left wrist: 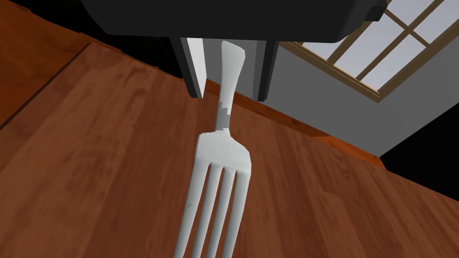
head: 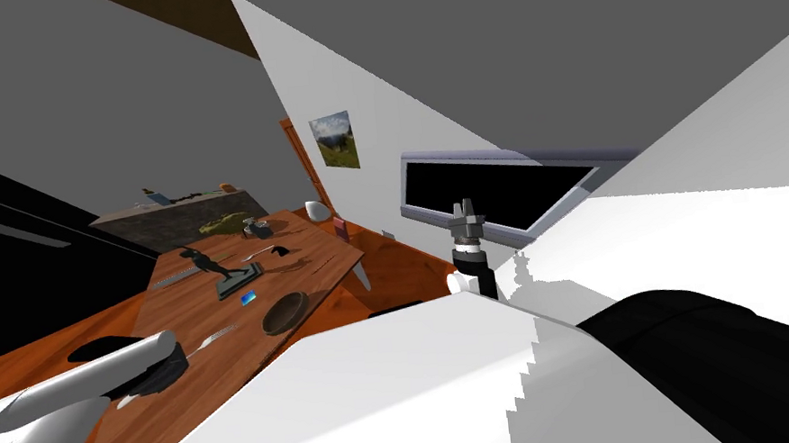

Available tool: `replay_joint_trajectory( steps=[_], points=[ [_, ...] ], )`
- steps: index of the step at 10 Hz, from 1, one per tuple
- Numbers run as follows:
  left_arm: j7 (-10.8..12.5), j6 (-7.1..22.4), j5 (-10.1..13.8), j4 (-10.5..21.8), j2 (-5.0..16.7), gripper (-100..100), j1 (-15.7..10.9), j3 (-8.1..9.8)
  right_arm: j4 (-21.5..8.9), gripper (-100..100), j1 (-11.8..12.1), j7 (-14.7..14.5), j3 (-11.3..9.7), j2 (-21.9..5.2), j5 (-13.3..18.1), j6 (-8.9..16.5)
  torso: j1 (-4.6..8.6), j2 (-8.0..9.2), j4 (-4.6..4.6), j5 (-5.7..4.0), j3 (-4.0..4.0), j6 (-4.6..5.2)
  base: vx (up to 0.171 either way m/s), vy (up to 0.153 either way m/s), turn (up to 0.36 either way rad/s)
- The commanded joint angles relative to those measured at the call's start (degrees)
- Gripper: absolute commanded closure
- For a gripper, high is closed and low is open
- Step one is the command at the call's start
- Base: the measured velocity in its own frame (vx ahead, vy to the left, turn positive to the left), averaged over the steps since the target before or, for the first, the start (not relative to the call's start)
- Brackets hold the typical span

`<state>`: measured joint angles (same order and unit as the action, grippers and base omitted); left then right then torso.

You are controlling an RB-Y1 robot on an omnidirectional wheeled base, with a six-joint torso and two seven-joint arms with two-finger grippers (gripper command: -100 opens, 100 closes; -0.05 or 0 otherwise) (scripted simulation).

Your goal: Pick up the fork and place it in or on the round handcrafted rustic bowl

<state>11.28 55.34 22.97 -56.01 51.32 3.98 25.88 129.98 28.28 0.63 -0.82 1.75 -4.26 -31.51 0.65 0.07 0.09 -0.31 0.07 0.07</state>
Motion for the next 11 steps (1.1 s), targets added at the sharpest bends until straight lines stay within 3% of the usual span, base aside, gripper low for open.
replay_joint_trajectory(
  steps=[1, 6, 11],
  points=[
    [0.9, 1.6, -0.3, -1.9, 0.7, 100, 0.5, 0.22, 0.0, 0, 0.0, 0.0, 0.0, 0.0, 0.0, 0.0, 0.0, 0.0, 0.0, 0.0, 0.0, 0.0, 0.01, -0.109, 0.01],
    [2.2, 6.8, 1.6, -5.8, 2.3, 100, 1.6, 1.16, 0.0, 0, 0.0, 0.0, 0.0, 0.0, 0.0, 0.0, -0.07, -0.11, -0.04, 0.09, -0.07, 0.01, 0.017, -0.1, -0.011],
    [2.5, 12.2, 5.4, -9.0, 0.1, 100, 2.6, 1.96, 0.0, 0, 0.0, 0.0, 0.0, 0.0, 0.0, 0.0, -0.28, -0.34, -0.1, 0.19, -0.21, 0.09, 0.048, -0.076, -0.072]
  ],
)
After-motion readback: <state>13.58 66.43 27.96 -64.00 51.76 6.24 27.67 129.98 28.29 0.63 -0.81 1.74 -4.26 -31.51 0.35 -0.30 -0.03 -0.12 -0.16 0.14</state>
